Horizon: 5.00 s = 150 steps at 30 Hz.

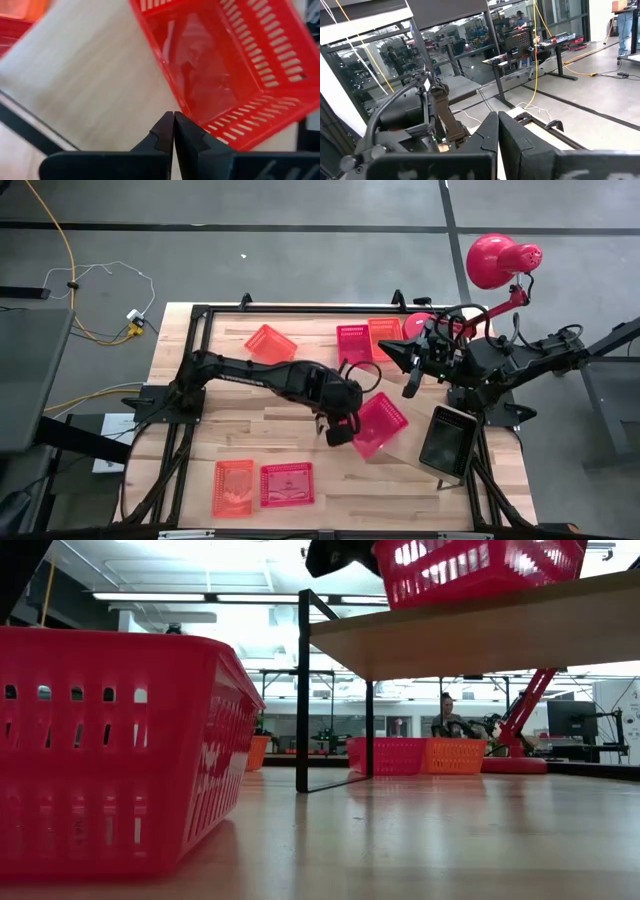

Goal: Stack baskets on shelf by color
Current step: Put the top left red bin on the shelf

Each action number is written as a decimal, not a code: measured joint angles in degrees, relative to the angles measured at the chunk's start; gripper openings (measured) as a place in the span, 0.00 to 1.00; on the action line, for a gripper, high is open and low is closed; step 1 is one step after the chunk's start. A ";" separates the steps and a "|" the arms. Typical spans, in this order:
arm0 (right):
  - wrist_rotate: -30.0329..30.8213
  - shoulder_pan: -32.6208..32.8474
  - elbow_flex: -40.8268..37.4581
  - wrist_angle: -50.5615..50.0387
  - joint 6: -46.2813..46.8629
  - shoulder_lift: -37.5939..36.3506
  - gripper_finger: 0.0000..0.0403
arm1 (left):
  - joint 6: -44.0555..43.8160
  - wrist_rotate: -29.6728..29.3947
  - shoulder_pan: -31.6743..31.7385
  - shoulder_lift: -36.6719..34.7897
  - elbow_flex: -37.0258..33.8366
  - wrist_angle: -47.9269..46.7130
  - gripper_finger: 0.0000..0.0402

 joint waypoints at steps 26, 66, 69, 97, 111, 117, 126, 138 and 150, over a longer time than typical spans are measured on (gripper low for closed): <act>-16.38 0.00 0.03 -1.08 0.75 0.46 0.00 | 3.68 -14.37 3.03 -17.78 -1.22 3.03 0.00; -46.81 3.06 25.97 -49.37 -4.88 38.93 0.00 | 5.07 -13.17 -2.77 -66.66 -65.42 63.90 0.00; -46.42 3.08 26.05 -50.51 -4.68 38.86 0.00 | 5.07 -13.17 -2.77 -66.64 -65.42 63.86 0.00; -41.16 0.71 25.95 -52.80 -0.87 32.30 0.00 | 5.07 -14.46 -2.75 -66.64 -65.42 63.77 0.00; -48.39 -1.11 25.91 -50.90 -5.92 34.75 0.00 | 4.61 -14.46 -2.75 -66.64 -65.42 63.74 0.00; -49.56 0.05 25.42 -57.50 -4.64 34.73 0.00 | 4.61 -14.46 -2.75 -66.64 -65.42 63.67 0.00; -49.83 1.18 25.42 -62.59 -2.93 34.40 0.00 | 4.61 -15.38 -2.75 -66.64 -65.42 63.56 0.00; -48.90 0.13 25.44 -56.09 -3.29 32.35 0.00 | 4.61 -15.73 -2.75 -66.64 -65.42 63.54 0.00; -38.20 -7.10 25.51 -53.51 5.78 33.59 0.00 | 4.61 -15.73 -2.75 -66.64 -65.42 63.51 0.00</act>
